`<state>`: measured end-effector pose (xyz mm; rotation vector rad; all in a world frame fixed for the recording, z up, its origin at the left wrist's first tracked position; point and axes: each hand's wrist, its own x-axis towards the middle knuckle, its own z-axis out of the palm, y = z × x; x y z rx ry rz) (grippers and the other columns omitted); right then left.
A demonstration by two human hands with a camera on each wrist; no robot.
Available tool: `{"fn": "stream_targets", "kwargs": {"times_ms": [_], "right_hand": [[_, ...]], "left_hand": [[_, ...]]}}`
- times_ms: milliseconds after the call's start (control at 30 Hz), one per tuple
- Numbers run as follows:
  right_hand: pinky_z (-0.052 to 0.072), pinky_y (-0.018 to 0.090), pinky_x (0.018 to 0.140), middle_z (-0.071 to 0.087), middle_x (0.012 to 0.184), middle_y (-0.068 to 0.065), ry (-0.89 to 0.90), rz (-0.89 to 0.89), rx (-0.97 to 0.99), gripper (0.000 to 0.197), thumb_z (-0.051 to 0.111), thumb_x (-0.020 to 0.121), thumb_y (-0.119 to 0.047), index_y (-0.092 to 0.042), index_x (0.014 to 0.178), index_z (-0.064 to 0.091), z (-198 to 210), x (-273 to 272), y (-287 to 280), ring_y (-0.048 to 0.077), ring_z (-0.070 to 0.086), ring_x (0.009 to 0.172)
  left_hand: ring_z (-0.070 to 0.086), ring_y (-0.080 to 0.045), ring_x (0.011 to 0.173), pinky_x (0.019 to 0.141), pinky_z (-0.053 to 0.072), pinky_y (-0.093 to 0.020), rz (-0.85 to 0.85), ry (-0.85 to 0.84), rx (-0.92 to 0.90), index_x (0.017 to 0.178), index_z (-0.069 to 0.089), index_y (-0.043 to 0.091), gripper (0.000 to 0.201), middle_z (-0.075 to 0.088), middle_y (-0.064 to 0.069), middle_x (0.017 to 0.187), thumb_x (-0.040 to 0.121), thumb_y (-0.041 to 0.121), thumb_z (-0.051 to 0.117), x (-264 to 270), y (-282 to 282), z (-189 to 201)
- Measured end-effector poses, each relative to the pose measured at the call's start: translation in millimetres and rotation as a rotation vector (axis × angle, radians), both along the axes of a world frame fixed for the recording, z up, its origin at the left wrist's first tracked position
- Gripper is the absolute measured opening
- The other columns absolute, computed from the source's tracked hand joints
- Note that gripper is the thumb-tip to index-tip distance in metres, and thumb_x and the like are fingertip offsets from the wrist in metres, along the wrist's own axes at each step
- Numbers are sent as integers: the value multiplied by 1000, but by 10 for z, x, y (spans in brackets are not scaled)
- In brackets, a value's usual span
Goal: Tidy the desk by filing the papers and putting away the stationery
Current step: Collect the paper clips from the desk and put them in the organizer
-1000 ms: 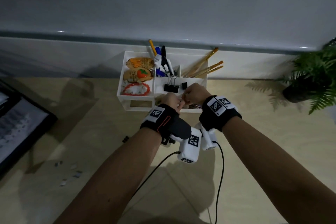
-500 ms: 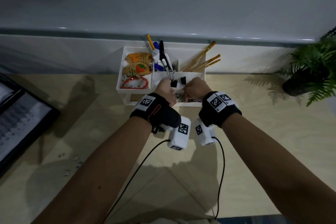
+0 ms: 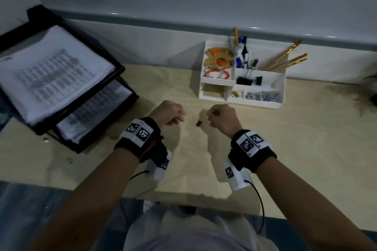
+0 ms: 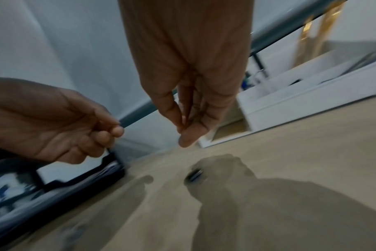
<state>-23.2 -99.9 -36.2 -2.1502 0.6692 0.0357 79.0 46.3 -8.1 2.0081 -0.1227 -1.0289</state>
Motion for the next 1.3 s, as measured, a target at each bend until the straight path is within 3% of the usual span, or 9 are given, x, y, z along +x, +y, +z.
{"fn": "stream_targets", "kwargs": {"times_ms": [100, 267, 567, 767, 867, 967, 1100, 1200, 1300], "right_hand": [[50, 35, 87, 71, 98, 20, 29, 205, -69, 24, 48, 84, -3, -2, 94, 70, -31, 124, 613, 33, 65, 93], [46, 33, 97, 61, 126, 14, 71, 502, -211, 34, 52, 85, -8, -8, 116, 65, -176, 386, 1327, 30, 57, 114], [40, 35, 80, 61, 106, 26, 54, 459, -449, 25, 44, 90, -6, 5, 98, 66, -377, 516, 1674, 35, 55, 99], [44, 16, 58, 62, 75, 11, -96, -365, 356, 12, 57, 84, 1, 2, 89, 69, -399, 503, 1440, 23, 56, 71], [46, 17, 42, 46, 59, 8, -270, -688, 1067, 23, 42, 89, 3, 2, 76, 61, -241, 371, 1369, 18, 49, 52], [48, 16, 44, 49, 57, 5, -303, -706, 1305, 43, 34, 85, -4, -4, 50, 59, -210, 280, 1307, 14, 50, 49], [35, 23, 45, 45, 53, 8, -109, -556, 896, 32, 38, 86, -9, -9, 55, 44, -260, 289, 1375, 20, 39, 49], [33, 29, 60, 52, 75, 11, 160, -178, 231, 17, 51, 88, -16, -7, 73, 52, -357, 306, 1513, 25, 46, 67], [34, 29, 68, 59, 102, 17, 273, 98, -73, 22, 57, 85, -19, -5, 101, 48, -448, 291, 1668, 32, 55, 92]], "left_hand": [[55, -11, 51, 47, 40, -17, -140, -201, 199, 80, 64, 4, 17, 61, -7, 67, 90, 5, 51, 166, 580, -97], [58, -30, 105, 86, 47, -29, -443, -433, 464, 102, 58, 11, 17, 59, -15, 119, 86, 16, 61, 342, 1265, -444], [55, -30, 105, 85, 48, -42, -670, -774, 365, 112, 52, 7, 20, 47, -11, 122, 94, 14, 48, 300, 1248, -796], [62, -32, 101, 89, 52, -39, -523, -689, 317, 96, 67, 2, 20, 65, -13, 109, 87, 4, 49, 446, 1208, -844], [62, -25, 77, 76, 53, -31, -161, -321, 91, 65, 68, 17, 27, 65, 0, 71, 86, 7, 52, 510, 1258, -911], [56, -12, 48, 50, 48, -18, 258, 196, -412, 64, 62, 10, 33, 59, 3, 49, 91, -4, 50, 492, 1315, -892], [53, -4, 40, 42, 46, -12, 408, 607, -602, 73, 55, 6, 25, 57, 0, 51, 95, 3, 44, 441, 1336, -744], [54, -9, 41, 43, 46, -13, 447, 666, -618, 72, 53, 6, 29, 59, -3, 51, 94, 9, 35, 441, 1371, -732], [51, -13, 39, 42, 41, -15, 434, 647, -617, 66, 50, 4, 37, 57, -5, 50, 92, 18, 27, 452, 1415, -700]]}}
